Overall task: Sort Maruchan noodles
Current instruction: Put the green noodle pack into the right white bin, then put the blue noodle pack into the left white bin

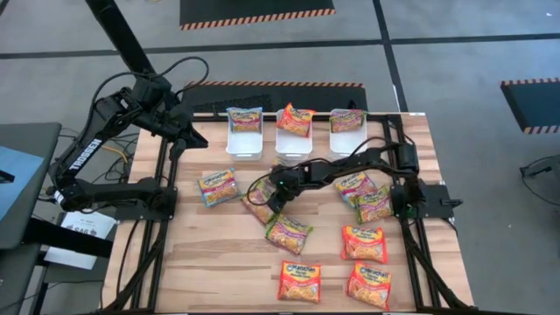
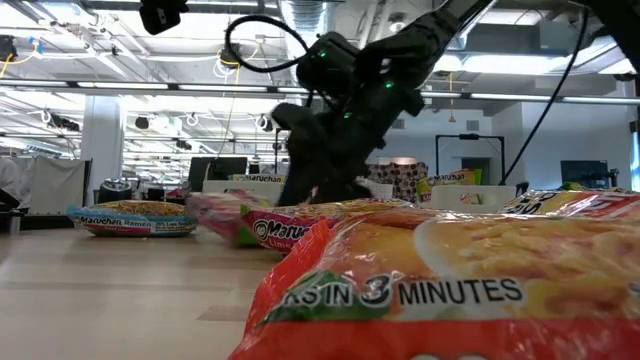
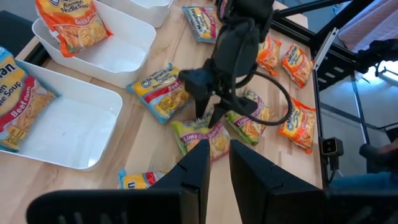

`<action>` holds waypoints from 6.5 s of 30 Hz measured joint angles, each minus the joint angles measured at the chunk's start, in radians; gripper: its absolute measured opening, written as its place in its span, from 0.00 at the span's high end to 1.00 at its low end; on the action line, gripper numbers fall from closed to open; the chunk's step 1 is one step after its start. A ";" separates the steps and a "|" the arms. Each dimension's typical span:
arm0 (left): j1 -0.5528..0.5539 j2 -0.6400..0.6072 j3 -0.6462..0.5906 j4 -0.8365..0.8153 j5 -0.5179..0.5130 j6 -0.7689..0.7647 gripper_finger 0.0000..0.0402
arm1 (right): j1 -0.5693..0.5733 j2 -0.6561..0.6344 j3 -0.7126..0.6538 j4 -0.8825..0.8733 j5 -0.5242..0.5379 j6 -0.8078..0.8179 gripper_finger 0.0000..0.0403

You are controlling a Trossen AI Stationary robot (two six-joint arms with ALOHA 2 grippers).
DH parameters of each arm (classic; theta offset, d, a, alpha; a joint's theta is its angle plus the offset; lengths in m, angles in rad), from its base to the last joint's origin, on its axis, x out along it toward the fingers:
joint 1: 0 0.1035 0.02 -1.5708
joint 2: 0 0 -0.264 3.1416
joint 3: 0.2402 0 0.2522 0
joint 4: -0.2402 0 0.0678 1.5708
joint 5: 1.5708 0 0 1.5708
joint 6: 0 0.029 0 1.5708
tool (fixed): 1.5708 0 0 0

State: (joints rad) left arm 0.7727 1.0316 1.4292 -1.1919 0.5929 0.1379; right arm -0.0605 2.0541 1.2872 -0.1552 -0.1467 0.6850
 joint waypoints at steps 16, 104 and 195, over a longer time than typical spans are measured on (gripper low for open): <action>0.000 0.000 0.000 -0.004 -0.005 0.000 0.88 | -0.005 0.046 0.100 -0.072 -0.042 -0.027 0.97; 0.000 0.003 0.000 0.185 -0.246 -0.029 0.88 | -0.675 -0.377 0.079 -0.856 0.545 -1.132 0.99; 0.041 0.003 -0.759 0.516 -0.157 -0.434 0.57 | -0.653 -0.561 0.080 -0.858 0.456 -0.761 0.68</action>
State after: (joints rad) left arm 0.8139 1.0348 0.6705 -0.6761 0.4363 -0.2963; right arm -0.7132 1.4933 1.3674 -1.0128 0.3092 -0.0757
